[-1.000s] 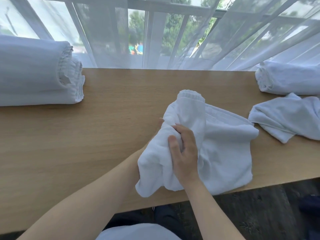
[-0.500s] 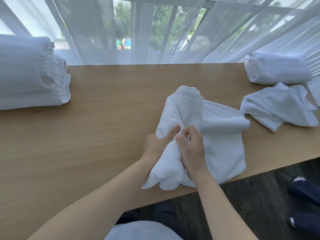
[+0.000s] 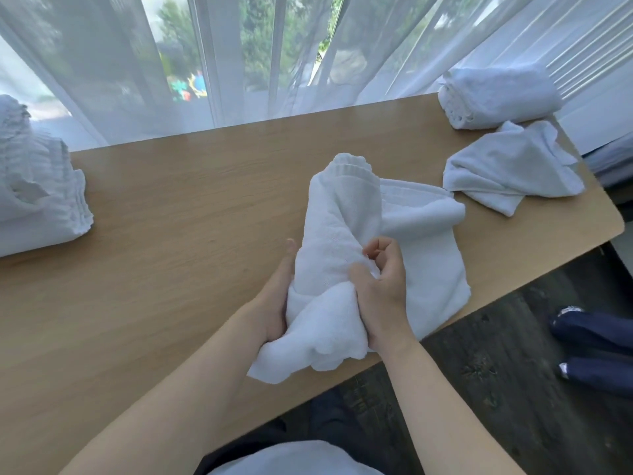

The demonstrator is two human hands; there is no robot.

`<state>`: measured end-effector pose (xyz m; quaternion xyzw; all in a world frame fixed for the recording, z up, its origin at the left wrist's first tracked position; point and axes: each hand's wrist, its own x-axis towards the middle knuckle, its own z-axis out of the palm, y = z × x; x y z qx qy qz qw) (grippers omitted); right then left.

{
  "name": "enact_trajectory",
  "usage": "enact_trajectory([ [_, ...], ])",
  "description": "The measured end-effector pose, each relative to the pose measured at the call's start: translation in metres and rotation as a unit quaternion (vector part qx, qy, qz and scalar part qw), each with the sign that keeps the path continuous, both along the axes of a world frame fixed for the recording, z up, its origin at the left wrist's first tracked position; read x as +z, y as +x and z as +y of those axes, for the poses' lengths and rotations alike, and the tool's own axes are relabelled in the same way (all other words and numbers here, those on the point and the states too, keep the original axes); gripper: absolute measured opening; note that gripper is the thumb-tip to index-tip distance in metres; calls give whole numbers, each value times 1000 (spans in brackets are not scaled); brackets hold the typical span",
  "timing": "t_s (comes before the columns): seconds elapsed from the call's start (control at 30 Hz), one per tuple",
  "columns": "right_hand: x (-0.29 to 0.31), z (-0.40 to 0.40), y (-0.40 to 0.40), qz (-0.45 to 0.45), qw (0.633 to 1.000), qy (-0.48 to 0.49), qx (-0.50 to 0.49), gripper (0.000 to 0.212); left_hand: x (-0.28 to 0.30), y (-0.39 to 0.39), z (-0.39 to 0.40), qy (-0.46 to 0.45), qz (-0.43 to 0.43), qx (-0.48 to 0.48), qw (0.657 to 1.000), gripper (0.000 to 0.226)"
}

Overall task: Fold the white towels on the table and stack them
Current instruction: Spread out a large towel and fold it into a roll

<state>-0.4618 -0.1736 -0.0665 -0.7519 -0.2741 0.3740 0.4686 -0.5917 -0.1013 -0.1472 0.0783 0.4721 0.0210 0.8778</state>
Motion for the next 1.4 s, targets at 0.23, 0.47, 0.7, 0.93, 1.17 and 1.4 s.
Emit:
enact_trajectory([
  [0.23,-2,-7,4,-43,998,26,-27,25,1,19,7,26,-46,-43,998,93],
  [0.47,-7,-9,8,-125,992,2,11,47,29,11,14,160,-11,-70,985,99],
  [0.7,-11,-6,1,-161,985,-16,53,33,57,-4,35,383,-5,64,921,45],
  [0.93,-6,15,-30,-192,976,4,100,25,84,-59,58,546,148,64,822,60],
  [1.17,-29,28,-49,-214,965,-80,128,11,53,-116,66,520,297,-10,801,63],
  [1.4,-37,33,-52,-229,956,-117,138,14,6,-178,-22,316,400,-2,860,100],
])
